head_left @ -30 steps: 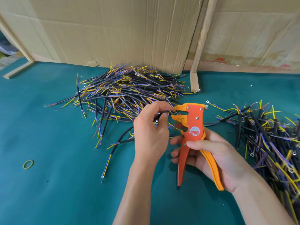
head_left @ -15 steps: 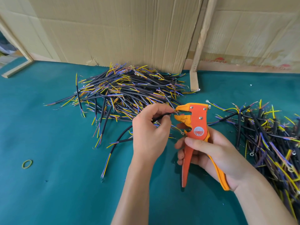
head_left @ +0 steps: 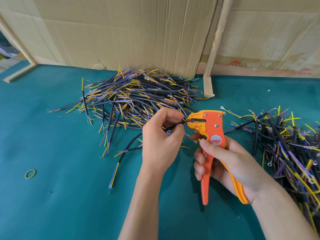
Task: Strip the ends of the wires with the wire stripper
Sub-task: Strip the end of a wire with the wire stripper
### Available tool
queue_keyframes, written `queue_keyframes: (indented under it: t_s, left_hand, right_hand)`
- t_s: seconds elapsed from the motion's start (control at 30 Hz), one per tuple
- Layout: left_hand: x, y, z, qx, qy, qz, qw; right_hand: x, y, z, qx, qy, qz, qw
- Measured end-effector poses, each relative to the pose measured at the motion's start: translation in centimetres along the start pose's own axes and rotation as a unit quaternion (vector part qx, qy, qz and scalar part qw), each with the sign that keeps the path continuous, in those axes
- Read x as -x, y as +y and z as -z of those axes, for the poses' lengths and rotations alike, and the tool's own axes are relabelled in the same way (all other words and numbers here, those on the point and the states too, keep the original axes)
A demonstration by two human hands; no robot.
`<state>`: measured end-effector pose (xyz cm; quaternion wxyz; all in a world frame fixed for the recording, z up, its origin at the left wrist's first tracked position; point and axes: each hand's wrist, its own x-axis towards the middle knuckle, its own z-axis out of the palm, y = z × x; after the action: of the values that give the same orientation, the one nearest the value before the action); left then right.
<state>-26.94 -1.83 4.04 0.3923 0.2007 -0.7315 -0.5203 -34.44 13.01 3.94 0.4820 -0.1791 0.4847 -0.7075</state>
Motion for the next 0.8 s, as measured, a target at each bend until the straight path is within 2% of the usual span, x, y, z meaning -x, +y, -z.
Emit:
queue_keyframes:
  t_s: [0.33, 0.6, 0.8]
  left_hand:
    - [0.06, -0.05, 0.02, -0.001, -0.008, -0.002, 1.0]
    - [0.13, -0.28, 0.09, -0.005, -0.022, 0.01, 1.0]
    - [0.13, -0.18, -0.18, -0.014, 0.0, 0.001, 1.0]
  right_hand:
    - [0.24, -0.32, -0.29, 0.0, 0.017, -0.006, 1.0]
    - [0.17, -0.14, -0.7, 0.036, 0.094, 0.018, 0.995]
    - [-0.01, -0.11, -0.45, 0.002, 0.074, 0.006, 0.997]
